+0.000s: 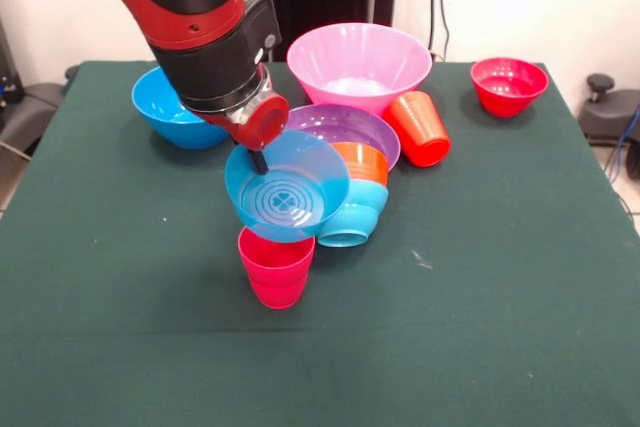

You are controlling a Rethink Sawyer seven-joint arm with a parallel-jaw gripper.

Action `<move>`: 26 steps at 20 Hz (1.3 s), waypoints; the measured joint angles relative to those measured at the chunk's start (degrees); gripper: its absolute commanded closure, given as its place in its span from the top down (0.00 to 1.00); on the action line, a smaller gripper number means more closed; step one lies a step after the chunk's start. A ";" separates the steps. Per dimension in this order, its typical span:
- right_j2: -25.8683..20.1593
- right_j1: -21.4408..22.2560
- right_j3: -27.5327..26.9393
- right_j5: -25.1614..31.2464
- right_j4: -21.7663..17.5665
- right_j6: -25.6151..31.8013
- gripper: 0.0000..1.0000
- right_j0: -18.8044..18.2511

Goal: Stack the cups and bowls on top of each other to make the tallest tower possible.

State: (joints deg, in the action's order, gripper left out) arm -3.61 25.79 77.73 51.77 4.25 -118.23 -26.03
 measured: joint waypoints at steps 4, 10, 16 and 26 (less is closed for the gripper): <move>-0.02 -0.07 0.00 0.00 0.00 0.00 0.00 -0.07; -0.02 -0.17 0.00 -0.25 0.01 0.00 0.00 -0.20; -0.02 -0.30 0.10 -2.52 0.00 0.00 0.00 -0.24; -0.02 -0.65 0.12 -5.54 0.01 0.00 0.00 -0.28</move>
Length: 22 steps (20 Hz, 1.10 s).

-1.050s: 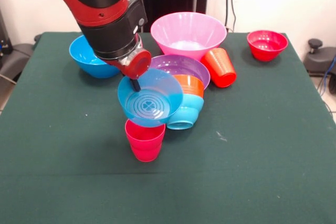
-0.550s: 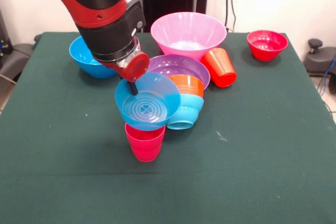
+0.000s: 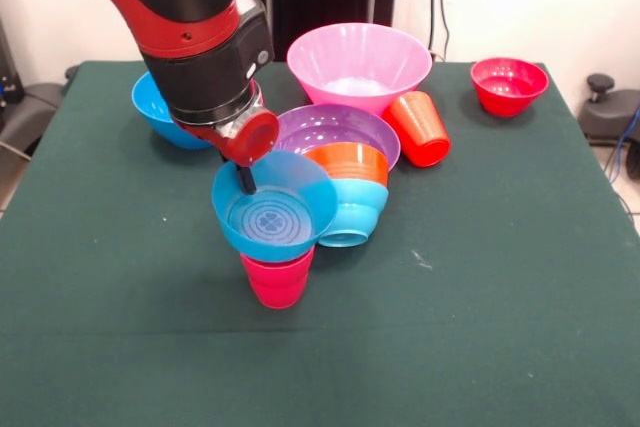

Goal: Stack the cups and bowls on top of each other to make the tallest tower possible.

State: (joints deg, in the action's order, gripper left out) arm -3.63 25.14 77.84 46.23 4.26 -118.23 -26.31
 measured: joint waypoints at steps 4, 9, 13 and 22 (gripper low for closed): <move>0.00 -0.35 0.00 0.00 0.00 0.00 0.00 0.00; 0.00 -0.93 0.00 0.00 0.00 0.00 0.00 -0.01; 0.00 -0.85 -0.01 0.00 0.01 0.00 0.00 0.00; 0.00 -0.82 -0.01 0.00 0.00 0.00 0.00 0.00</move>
